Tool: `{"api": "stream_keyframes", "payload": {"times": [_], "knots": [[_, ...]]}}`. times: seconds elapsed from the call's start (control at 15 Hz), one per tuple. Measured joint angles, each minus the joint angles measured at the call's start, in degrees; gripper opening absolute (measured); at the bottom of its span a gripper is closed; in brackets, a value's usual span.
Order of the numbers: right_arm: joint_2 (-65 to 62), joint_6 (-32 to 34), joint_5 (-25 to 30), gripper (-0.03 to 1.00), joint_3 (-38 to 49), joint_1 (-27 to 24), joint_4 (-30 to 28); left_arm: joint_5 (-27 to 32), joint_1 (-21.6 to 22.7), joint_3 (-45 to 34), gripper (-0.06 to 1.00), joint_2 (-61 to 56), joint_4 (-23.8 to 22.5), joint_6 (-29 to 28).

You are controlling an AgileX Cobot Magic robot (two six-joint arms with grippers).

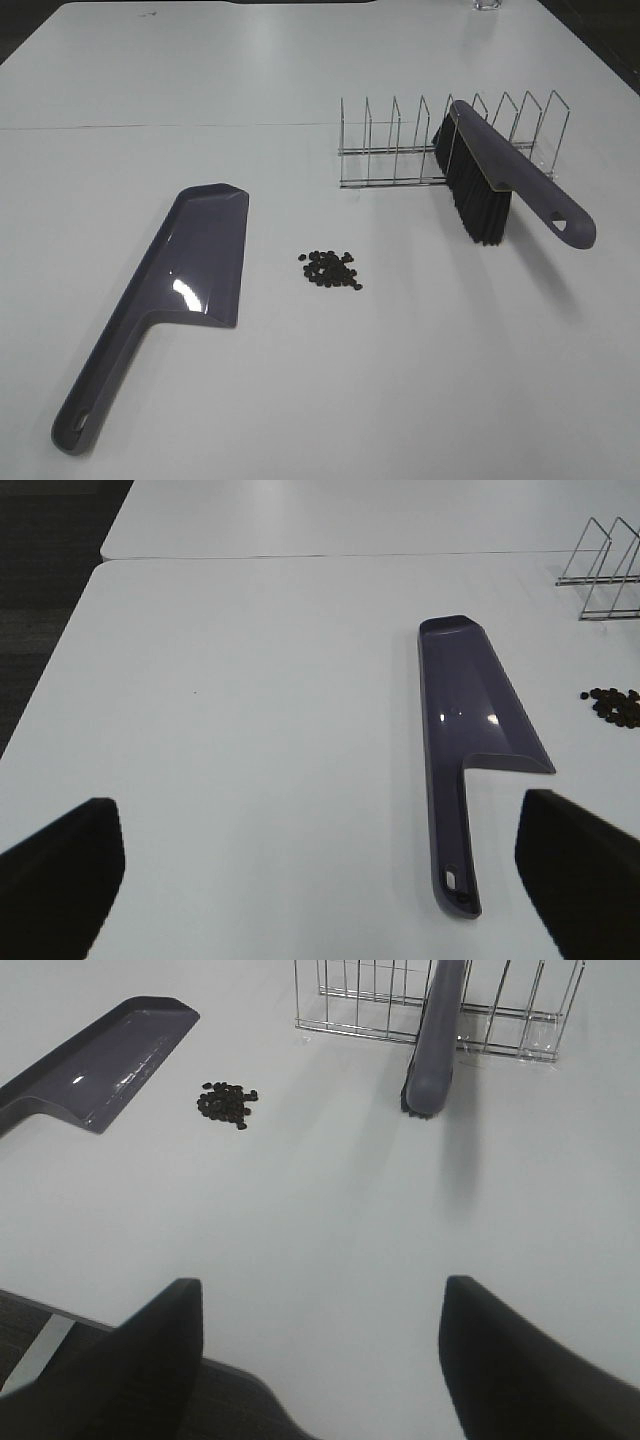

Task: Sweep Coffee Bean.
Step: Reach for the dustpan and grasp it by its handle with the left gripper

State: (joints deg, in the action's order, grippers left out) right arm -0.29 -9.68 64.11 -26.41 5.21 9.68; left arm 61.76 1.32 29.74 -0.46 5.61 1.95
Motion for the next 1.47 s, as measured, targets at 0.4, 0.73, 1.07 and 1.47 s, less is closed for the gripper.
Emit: {"api": "stream_keyframes", "payload": {"times": [0.4, 0.73, 1.07, 1.47], "knots": [[0.0, 0.0, 0.0, 0.6, 0.0, 0.0, 0.0, 0.0, 0.0, 0.0, 0.99, 0.0, 0.0, -0.06], [0.0, 0.0, -0.06, 0.6, 0.0, 0.0, 0.0, 0.0, 0.0, 0.0, 0.99, 0.0, 0.0, -0.06], [0.0, 0.0, -0.06, 0.6, 0.0, 0.0, 0.0, 0.0, 0.0, 0.0, 0.99, 0.0, 0.0, -0.06], [0.0, 0.0, -0.06, 0.6, 0.0, 0.0, 0.0, 0.0, 0.0, 0.0, 0.99, 0.0, 0.0, -0.11]]}}
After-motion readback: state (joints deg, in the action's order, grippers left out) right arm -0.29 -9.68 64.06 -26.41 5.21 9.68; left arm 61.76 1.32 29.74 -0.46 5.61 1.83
